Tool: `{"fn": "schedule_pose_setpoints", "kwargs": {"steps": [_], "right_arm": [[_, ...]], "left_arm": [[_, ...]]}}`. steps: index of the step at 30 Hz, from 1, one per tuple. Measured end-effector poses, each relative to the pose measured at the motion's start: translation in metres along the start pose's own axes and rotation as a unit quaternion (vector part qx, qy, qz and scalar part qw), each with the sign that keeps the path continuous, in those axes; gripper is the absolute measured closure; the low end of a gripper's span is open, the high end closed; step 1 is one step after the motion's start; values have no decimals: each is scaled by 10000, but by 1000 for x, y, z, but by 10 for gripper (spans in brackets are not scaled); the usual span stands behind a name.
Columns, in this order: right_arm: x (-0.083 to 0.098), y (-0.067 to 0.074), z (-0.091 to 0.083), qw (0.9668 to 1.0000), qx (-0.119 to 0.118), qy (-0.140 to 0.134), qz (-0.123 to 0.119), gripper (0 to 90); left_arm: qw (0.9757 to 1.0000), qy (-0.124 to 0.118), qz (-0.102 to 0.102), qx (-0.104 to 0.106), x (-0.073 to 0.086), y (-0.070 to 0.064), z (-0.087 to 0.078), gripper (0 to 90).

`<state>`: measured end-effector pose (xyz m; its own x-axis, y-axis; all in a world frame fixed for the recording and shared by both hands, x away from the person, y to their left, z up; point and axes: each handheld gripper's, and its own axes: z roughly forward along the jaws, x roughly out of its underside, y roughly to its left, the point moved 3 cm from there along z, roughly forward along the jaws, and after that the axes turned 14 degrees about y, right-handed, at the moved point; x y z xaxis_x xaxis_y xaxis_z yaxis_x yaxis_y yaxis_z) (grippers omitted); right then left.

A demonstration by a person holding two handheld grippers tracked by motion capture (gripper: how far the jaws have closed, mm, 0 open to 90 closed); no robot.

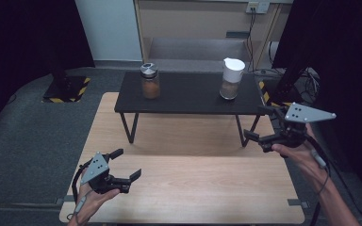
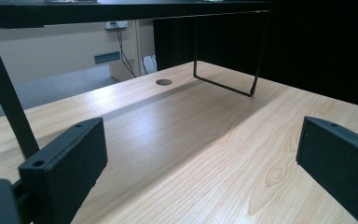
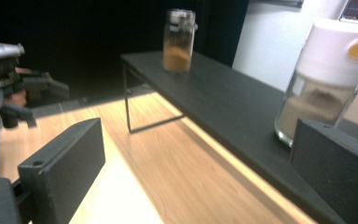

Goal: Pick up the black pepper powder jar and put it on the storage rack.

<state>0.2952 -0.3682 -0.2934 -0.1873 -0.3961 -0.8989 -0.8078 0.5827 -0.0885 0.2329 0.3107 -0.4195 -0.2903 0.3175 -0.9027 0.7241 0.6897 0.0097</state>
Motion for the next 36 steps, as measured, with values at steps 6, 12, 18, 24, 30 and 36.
{"fn": "schedule_pose_setpoints", "kwargs": {"steps": [6, 12, 18, 24, 30, 36], "right_arm": [[22, 11, 4, 10000, -18, -50, 62, 36], [48, 24, 10, 9996, 28, -139, 225, 39], [70, 42, 14, 9990, 330, -152, 252, 43], [89, 55, 18, 9977, 549, -205, 340, 45], [106, 60, 26, 9971, 584, -66, 477, 45], [119, 65, 32, 9967, 583, 9, 567, 46]], "left_arm": [[10000, -1, 3, -5, 0, 0, 0, 6], [10000, -12, 6, -8, 0, 0, 0, 6], [10000, -18, 21, -23, 0, -1, 0, 7], [10000, -25, 31, -27, 0, -1, 0, 6], [10000, -59, 43, -60, 1, -2, -1, 6], [9999, -76, 40, -87, 1, -1, 0, 6]]}}
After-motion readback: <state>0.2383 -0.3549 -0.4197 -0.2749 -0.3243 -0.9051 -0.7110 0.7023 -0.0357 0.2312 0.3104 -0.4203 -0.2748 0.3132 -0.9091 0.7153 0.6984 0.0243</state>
